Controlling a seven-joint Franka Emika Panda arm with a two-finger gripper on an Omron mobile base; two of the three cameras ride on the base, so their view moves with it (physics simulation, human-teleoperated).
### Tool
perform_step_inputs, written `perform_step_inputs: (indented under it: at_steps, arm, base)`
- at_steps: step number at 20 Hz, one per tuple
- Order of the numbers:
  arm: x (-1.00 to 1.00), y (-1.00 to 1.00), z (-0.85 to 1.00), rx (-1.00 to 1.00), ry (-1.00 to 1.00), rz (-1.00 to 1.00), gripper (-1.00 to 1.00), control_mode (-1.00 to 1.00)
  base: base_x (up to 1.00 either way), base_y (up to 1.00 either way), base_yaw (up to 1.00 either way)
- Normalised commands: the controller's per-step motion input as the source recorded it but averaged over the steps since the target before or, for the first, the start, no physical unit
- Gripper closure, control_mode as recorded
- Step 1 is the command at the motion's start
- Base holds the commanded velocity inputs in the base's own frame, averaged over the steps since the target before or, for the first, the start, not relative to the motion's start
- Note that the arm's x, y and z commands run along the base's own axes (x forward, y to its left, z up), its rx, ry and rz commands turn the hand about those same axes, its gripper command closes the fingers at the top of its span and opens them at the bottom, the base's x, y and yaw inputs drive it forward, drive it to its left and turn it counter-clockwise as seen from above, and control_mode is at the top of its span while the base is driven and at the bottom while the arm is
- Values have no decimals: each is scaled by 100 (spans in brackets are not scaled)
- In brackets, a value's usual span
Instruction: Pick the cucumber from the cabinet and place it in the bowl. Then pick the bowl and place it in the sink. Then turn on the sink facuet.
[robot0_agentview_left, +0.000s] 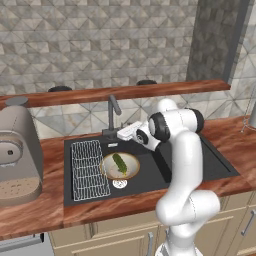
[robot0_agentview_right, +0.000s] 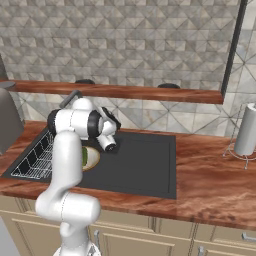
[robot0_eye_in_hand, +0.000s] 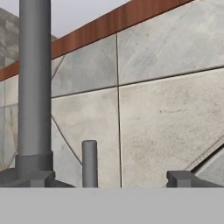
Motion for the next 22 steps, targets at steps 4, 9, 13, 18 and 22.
perform_step_inputs:
  at_steps: [4, 9, 13, 18, 22]
  arm:
    - [38, 0, -5, 6, 0, -9, -100, -100]
    - [37, 2, -7, 2, 0, -9, -100, -100]
    - [16, 0, 10, 1, 0, -11, -100, -100]
    - [5, 0, 11, 0, 0, -12, -100, -100]
    - [22, 0, 1, 0, 3, -13, -100, -100]
  base:
    - [0, 0, 0]
    - [0, 0, 0]
    - [0, 0, 0]
    - [0, 0, 0]
    - [0, 0, 0]
